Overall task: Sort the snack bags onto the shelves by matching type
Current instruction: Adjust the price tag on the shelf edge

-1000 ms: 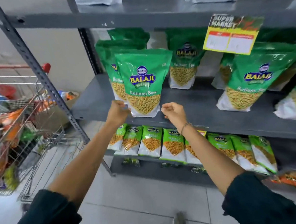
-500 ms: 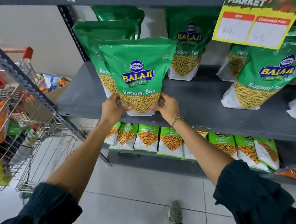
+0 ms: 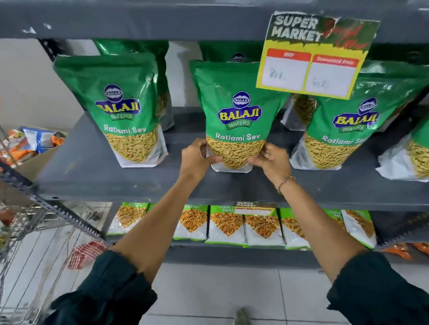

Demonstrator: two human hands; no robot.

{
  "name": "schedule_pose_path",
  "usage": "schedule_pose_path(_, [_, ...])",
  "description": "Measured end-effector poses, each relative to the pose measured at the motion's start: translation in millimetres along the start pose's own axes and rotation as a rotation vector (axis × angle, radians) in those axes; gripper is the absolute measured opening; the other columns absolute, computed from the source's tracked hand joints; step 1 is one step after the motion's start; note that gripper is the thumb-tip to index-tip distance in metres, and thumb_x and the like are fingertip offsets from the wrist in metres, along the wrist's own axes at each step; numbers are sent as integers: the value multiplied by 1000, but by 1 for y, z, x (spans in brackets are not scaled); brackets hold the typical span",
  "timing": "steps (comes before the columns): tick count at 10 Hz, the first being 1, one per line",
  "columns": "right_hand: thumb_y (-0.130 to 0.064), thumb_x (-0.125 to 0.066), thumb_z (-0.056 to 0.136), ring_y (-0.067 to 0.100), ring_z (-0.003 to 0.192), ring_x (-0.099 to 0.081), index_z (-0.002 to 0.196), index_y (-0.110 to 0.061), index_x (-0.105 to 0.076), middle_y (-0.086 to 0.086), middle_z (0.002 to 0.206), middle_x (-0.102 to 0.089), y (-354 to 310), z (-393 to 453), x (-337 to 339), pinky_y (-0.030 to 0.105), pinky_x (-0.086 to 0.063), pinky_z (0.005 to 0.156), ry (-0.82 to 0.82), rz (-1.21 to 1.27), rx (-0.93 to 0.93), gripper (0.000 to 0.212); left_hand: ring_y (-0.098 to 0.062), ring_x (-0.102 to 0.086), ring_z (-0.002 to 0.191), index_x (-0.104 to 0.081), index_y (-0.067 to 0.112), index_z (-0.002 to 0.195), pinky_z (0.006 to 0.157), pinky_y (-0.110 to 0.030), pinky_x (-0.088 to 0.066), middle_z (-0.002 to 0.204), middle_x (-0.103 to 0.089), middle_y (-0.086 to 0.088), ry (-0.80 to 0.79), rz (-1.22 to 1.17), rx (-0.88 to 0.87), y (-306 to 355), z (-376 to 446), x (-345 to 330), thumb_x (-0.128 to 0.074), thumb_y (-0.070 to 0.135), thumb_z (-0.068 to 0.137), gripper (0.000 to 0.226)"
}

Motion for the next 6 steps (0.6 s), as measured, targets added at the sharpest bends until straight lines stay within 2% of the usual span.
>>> schedule_pose_path(1, [3,-73,67,7,85,-63,104,-3,-61,17,110,-67,1,4,0,10,-52,70,-12,-41,13,40,-28,-65,92,-61,3,107,82,-40,-53,101,-70,-16,-2,2,12,-5,5,-6,-84,17,62,52])
schedule_pose_path(2, [1,-73,69,15,93,-63,107,-4,-60,14,110,-66,2,4,-2,8,-51,72,-29,-19,18,41,-27,-63,93,-57,3,111,80,-36,-51,98,-66,-9,-16,0,30,-9,6,-8,-83,17,64,54])
schedule_pose_path(3, [1,-72,70,16,96,-62,109,-3,-59,14,112,-66,-1,5,-3,5,-49,74,-35,-28,30,41,-27,-62,96,-54,3,113,82,-34,-49,102,-66,-11,-18,-10,33,-9,6,-10,-81,16,66,56])
schedule_pose_path(4, [1,-71,71,17,98,-62,109,-3,-59,15,114,-65,0,4,-4,13,-51,80,-33,-29,18,41,-28,-62,96,-53,3,114,81,-32,-49,106,-67,-14,-23,-4,41,-6,4,-10,-81,15,67,55])
schedule_pose_path(5, [-1,-71,72,18,101,-62,111,-3,-58,16,117,-64,-3,3,-4,30,-50,92,-55,-47,25,41,-32,-62,100,-52,5,116,86,-38,-51,99,-63,-9,-51,6,63,-9,4,-11,-80,17,68,57])
schedule_pose_path(6, [-1,-68,75,16,109,-58,119,-4,-51,14,123,-60,-5,-2,-7,21,-48,92,-128,-53,7,48,-33,-59,113,-44,8,127,98,-44,-48,112,-63,-10,-91,2,48,-3,-3,-16,-74,20,76,60])
Point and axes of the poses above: each hand's wrist, its own z-axis towards the middle knuckle, its own x-axis out of the back of the hand, y = z × x, the point moved 8 cm from there along z, towards the middle knuckle
